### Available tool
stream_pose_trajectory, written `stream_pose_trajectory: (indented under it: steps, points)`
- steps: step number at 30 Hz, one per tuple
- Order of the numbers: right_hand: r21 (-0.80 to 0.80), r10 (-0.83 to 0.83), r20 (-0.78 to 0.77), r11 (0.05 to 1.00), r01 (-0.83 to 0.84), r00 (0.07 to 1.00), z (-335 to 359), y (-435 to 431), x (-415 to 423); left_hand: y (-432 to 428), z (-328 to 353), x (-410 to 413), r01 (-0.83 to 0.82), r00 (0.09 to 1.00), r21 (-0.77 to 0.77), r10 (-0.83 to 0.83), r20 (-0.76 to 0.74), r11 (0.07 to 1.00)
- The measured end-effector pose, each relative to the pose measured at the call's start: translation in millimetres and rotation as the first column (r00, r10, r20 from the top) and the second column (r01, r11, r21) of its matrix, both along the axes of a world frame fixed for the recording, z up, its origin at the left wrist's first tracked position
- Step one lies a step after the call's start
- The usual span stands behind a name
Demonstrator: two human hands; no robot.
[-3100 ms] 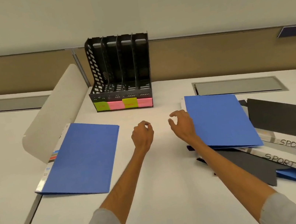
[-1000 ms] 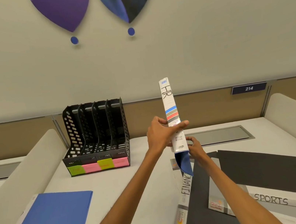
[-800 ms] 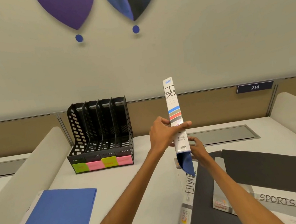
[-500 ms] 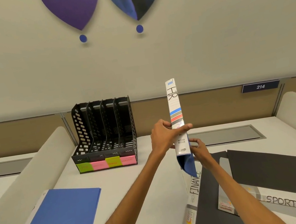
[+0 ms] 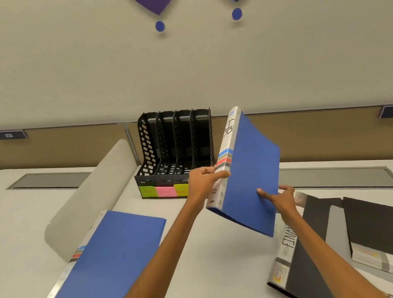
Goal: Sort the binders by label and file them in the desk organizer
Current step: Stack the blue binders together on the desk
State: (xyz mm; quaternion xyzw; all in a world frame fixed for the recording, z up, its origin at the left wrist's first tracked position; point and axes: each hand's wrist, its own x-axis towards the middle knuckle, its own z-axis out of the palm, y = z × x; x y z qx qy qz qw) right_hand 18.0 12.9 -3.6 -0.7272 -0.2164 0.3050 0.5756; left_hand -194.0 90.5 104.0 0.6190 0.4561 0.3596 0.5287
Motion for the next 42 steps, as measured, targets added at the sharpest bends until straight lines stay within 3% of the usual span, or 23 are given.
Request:
stream_pose_trajectory:
  steps: [7,17,28,38,42]
  points:
    - [-0.104,0.093,0.054,0.991,-0.087,0.994,-17.3,19.0,-72.0,20.1,-31.3,-102.0,-0.134,0.991,-0.17,0.134,-0.014,0.976]
    - [-0.17,0.43,0.07,0.894,-0.414,0.9,-46.6,41.5,-187.5,26.1,-80.4,-235.7,-0.326,0.941,-0.202,0.296,-0.165,0.924]
    - [-0.412,0.539,0.105,0.789,-0.456,0.836,-85.3,53.9,-308.7,25.6,-117.0,-351.4,-0.367,0.907,-0.123,0.326,-0.267,0.922]
    - [-0.517,0.586,0.249,0.754,-0.406,0.771,-95.1,61.3,-345.4,33.3,-142.6,-383.6,-0.38,0.863,-0.093,0.317,-0.393,0.92]
    - [-0.518,0.601,0.301,0.755,-0.402,0.741,-97.6,62.8,-364.7,40.9,-140.7,-395.2,-0.368,0.785,-0.02,0.299,-0.542,0.93]
